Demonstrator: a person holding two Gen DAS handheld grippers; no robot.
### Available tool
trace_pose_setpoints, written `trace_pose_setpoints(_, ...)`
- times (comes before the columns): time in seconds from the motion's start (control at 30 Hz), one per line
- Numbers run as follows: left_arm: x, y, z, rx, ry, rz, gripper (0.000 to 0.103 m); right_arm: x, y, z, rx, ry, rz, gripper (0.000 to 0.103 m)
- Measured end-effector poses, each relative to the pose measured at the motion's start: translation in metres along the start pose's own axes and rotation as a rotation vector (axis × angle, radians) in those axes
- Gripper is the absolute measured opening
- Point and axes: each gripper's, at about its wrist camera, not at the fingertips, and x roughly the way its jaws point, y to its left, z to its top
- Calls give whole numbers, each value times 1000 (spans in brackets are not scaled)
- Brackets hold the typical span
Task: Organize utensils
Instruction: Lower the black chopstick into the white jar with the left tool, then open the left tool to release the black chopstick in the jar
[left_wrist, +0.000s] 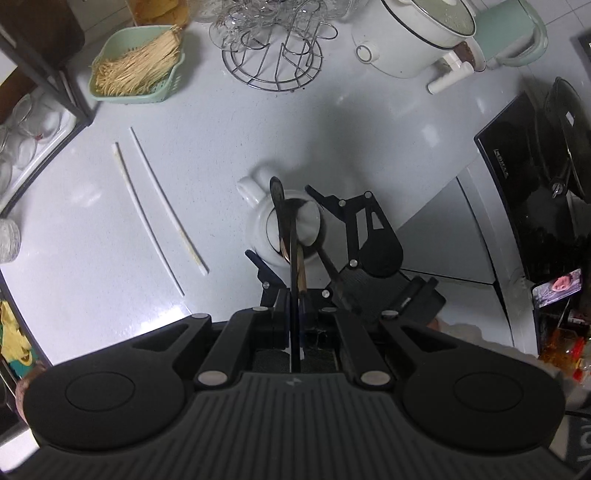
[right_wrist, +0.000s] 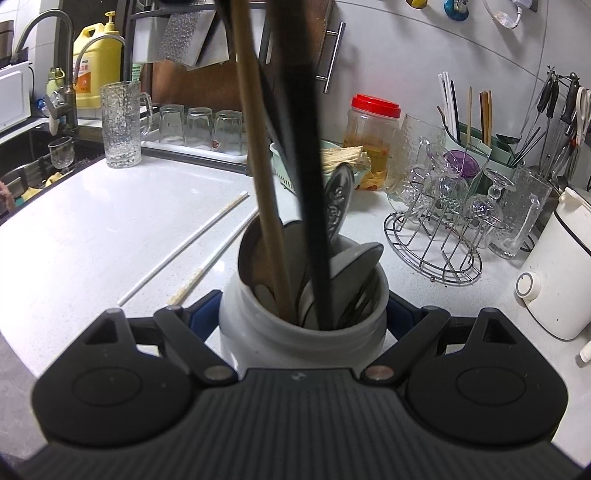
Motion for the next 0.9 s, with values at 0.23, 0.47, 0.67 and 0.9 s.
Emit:
trace_pose_setpoints(0.23,20,4,3,27,9,14,5,6,1,5,7,4,-15,92)
trace_pose_setpoints(0.47,14,8,1,56,-27,-8,6,10,2,7,14,14,-24,92)
trace_pose_setpoints(0.67,-13,21,-12,44,-164,-19,37,10,3,8,19,23,-30,92)
trace_pose_setpoints(0.9,-34,44,-54,-21,-357,-46,37,13,1,10,22,34,-24,92)
